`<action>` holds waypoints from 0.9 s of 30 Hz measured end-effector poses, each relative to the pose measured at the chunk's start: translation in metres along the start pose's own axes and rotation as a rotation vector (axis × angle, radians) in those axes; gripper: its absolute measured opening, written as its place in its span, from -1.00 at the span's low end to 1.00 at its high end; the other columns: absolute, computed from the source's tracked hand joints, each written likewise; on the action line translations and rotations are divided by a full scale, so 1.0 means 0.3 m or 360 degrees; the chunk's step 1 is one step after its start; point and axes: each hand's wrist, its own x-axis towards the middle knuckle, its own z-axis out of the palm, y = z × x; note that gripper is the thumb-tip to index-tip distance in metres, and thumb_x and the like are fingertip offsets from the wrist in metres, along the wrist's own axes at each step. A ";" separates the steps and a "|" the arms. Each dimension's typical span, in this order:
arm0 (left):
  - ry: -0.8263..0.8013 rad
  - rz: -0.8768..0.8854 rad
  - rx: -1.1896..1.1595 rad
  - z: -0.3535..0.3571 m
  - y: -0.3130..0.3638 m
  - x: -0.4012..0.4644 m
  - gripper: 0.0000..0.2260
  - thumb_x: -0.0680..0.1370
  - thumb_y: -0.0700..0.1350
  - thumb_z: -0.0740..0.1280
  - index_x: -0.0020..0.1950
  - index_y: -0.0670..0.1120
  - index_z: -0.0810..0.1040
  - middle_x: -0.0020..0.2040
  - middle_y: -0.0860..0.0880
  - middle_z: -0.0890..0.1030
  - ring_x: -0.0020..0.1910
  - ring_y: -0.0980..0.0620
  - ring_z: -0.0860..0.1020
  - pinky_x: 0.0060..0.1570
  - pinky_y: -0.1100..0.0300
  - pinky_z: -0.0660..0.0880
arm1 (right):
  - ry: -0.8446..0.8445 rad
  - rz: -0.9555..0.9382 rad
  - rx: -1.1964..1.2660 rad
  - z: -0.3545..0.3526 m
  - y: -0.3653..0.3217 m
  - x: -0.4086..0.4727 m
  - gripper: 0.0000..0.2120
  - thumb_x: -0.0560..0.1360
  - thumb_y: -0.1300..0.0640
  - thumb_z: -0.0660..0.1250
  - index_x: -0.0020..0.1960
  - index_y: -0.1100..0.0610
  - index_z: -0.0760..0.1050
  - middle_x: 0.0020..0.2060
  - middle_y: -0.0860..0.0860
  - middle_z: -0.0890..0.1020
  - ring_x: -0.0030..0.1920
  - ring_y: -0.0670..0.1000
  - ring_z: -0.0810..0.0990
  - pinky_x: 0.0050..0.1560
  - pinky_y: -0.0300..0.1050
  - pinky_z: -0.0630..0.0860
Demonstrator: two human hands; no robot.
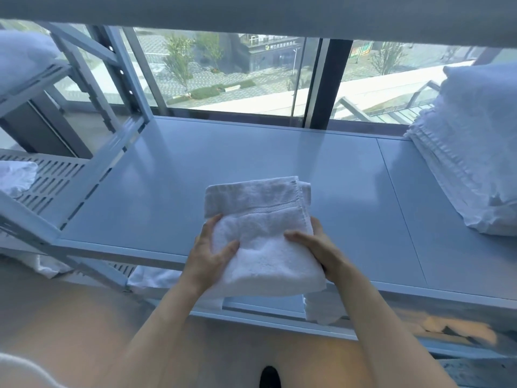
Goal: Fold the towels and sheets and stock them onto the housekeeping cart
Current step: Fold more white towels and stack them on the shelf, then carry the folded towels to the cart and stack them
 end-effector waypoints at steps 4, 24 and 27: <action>0.0122 -0.0051 0.0219 0.031 0.053 0.003 -0.31 0.52 0.18 0.47 0.56 0.28 0.22 0.32 -0.04 0.50 0.28 -0.10 0.51 0.27 0.07 0.44 | 0.0165 -0.0134 -0.0471 0.046 -0.039 -0.014 -0.22 0.36 0.07 0.57 0.45 -0.19 0.25 0.10 -0.02 0.67 -0.03 -0.02 0.73 -0.10 -0.13 0.62; 0.0576 -0.0128 0.0190 -0.224 0.086 -0.210 -0.18 0.58 0.04 0.40 0.64 0.23 -0.10 0.33 -0.15 0.38 0.18 -0.20 0.52 0.06 0.02 0.48 | 0.0470 -0.1075 -0.1203 0.483 -0.088 -0.210 -0.31 0.64 -0.22 0.21 0.54 -0.50 -0.19 0.31 0.01 0.55 -0.06 0.11 0.58 -0.04 -0.01 0.42; 0.0632 -0.0132 0.0103 -0.356 0.023 -0.271 -0.18 0.57 0.07 0.41 0.64 0.21 -0.08 0.40 -0.15 0.37 0.27 -0.16 0.47 0.10 0.07 0.40 | 0.0305 -0.1124 -0.1358 0.609 -0.082 -0.245 -0.35 0.66 -0.14 0.20 0.52 -0.55 -0.12 0.25 -0.05 0.51 0.07 0.14 0.60 0.00 -0.01 0.41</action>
